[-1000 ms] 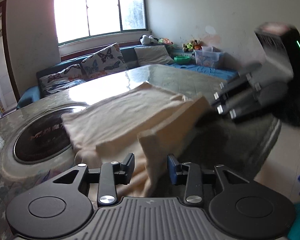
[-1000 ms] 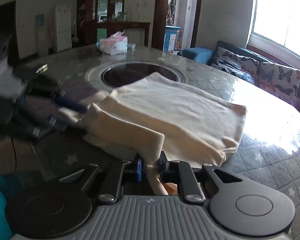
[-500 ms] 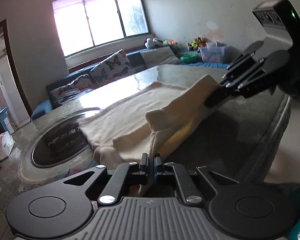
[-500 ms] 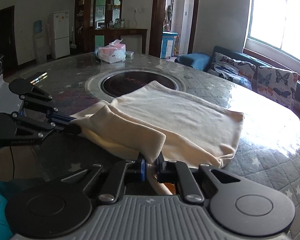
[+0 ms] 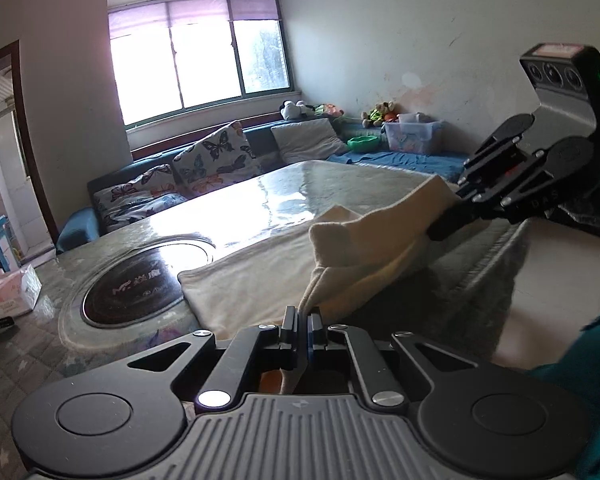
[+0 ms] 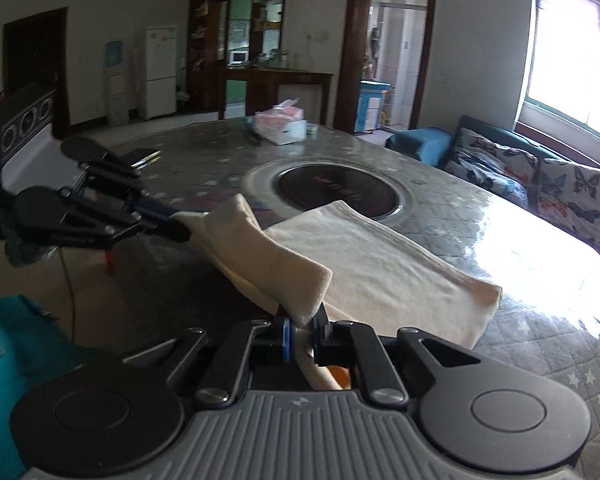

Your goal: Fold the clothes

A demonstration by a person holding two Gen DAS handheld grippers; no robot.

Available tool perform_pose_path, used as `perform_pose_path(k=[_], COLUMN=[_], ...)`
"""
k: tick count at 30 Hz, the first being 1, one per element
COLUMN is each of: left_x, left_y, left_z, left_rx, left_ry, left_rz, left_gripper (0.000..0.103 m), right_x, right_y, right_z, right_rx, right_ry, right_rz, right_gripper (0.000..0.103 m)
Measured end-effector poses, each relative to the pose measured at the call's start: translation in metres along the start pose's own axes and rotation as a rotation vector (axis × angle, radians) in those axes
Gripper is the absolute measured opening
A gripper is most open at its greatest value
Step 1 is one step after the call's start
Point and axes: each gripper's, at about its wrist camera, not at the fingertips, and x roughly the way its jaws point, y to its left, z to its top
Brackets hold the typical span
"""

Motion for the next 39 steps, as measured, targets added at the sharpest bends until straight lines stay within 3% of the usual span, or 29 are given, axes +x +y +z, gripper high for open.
perform_pose_path(k=[8,16,23,28,33,35,39], left_x=[0.007,0.067,0.159,0.221,0.239,0.239,0.231], left_y=[0.007,0.041,0.084,0.097,0.103,0.105,0.113], left_z=[0.009,0.049,0.077,0.059,0.048,0.048,0.053], left_rx=[-0.011,-0.014,-0.046,-0.088,-0.104,-0.107,-0.128], left_ry=[-0.033,-0.052,0.025,0.144,0.194,0.201,0.2], left_rz=[0.025,0.068,0.098,0.132,0.163,0.182,0.208], left_gripper=[0.005,0.005,0.005,0.009,0.013,0.024,0.024], right_x=[-0.007,0.018,0.074,0.129,0.163,0.169,0.161], right_y=[0.016,-0.032,-0.104,-0.138,-0.149,-0.151,-0.158], right_z=[0.008,0.037,0.062,0.055,0.036,0.03,0.029], right_rx=[-0.021,0.035,0.085,0.159,0.243,0.272,0.33], right_ry=[-0.001,-0.012,0.036,0.092,0.118,0.126,0.096], right_rz=[-0.017,-0.064,-0.128,-0.176,-0.201,-0.211,-0.256], right_gripper=[0.009,0.009,0.009,0.011,0.015,0.019,0.029])
